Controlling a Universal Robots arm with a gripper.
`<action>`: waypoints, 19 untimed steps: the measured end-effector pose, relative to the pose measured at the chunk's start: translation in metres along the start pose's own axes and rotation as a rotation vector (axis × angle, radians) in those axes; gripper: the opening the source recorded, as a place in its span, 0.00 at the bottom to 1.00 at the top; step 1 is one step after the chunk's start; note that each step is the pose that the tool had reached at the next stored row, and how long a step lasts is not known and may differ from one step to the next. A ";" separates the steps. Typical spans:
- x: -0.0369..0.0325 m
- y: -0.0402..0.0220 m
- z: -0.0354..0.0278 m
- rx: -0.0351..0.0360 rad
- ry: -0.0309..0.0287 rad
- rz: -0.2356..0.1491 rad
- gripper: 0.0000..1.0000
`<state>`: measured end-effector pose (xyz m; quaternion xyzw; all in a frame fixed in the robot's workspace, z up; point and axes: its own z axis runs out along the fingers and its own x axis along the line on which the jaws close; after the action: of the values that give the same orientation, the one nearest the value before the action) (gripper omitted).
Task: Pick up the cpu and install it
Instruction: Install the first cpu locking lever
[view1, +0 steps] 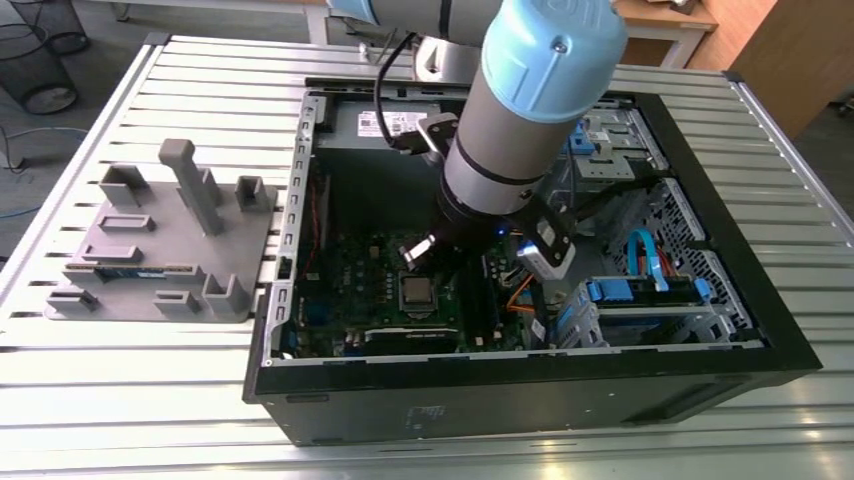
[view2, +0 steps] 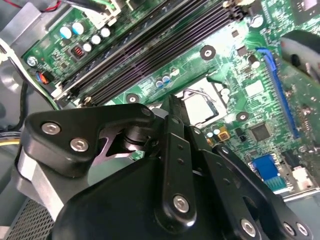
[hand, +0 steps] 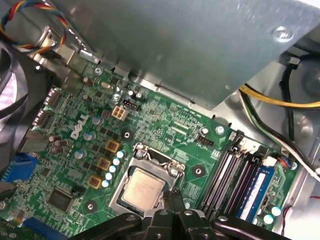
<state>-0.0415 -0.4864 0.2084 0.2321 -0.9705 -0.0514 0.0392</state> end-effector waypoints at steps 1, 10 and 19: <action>0.0006 -0.0013 0.0008 -0.0008 -0.0004 0.000 0.11; 0.0035 -0.0096 0.0057 -0.0101 -0.0041 -0.001 0.11; 0.0044 -0.0124 0.0095 -0.0397 -0.0174 -0.004 0.11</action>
<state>-0.0408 -0.4986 0.1978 0.2328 -0.9692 -0.0728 0.0353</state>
